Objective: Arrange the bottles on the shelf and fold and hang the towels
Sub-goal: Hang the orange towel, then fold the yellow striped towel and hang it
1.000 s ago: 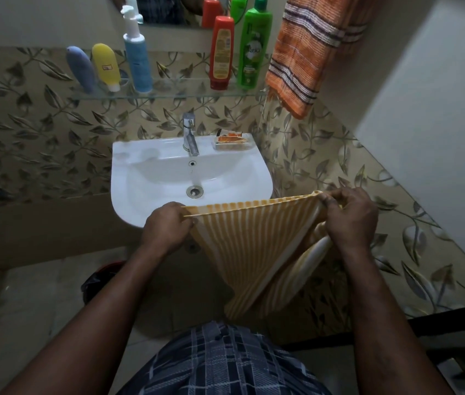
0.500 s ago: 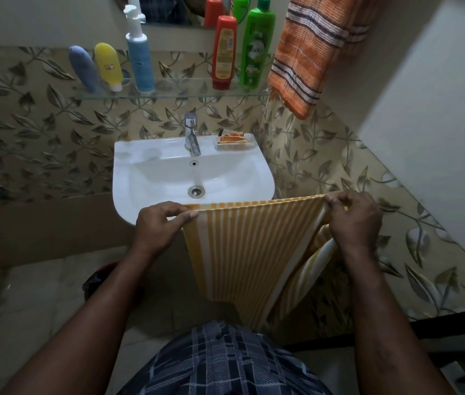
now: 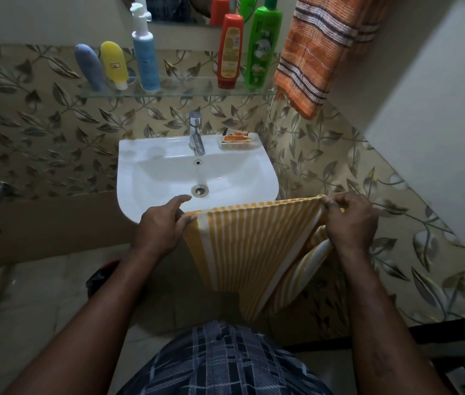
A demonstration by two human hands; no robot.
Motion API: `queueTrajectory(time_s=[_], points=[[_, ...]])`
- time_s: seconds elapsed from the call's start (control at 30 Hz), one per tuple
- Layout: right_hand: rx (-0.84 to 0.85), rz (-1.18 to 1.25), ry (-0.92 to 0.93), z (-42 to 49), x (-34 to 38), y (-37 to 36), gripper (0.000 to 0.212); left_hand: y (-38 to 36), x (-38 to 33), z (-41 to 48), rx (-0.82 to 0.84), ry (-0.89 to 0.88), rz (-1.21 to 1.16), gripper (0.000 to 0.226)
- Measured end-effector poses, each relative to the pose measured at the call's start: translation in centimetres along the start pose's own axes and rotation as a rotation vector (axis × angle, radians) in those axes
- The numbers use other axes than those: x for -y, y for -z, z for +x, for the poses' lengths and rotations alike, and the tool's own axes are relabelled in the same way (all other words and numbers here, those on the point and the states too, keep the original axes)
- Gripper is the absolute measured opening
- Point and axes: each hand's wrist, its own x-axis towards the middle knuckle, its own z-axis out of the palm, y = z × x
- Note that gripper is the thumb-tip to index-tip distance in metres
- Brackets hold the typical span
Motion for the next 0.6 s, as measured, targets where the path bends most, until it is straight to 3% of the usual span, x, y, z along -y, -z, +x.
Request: queueTrajectory(time_s=[0.13, 0.3, 0.47, 0.6], points=[[0.003, 0.010, 0.002, 0.0, 0.0, -0.2, 0.016, -0.6, 0.1, 0.1, 0.105, 0.005, 0.130, 0.017], [-0.012, 0.004, 0.003, 0.0, 0.1, -0.4, 0.018, -1.0, -1.0, 0.0, 0.098, 0.076, 0.062, 0.014], [0.018, 0.087, -0.048, -0.6, 0.8, -0.8, 0.019, -0.4, -3.0, 0.2, 0.134, 0.111, -0.172, 0.002], [0.093, 0.241, -0.032, -2.2, 2.7, -1.4, 0.017, 0.4, -5.6, -0.5, 0.175, 0.175, -0.529, 0.015]])
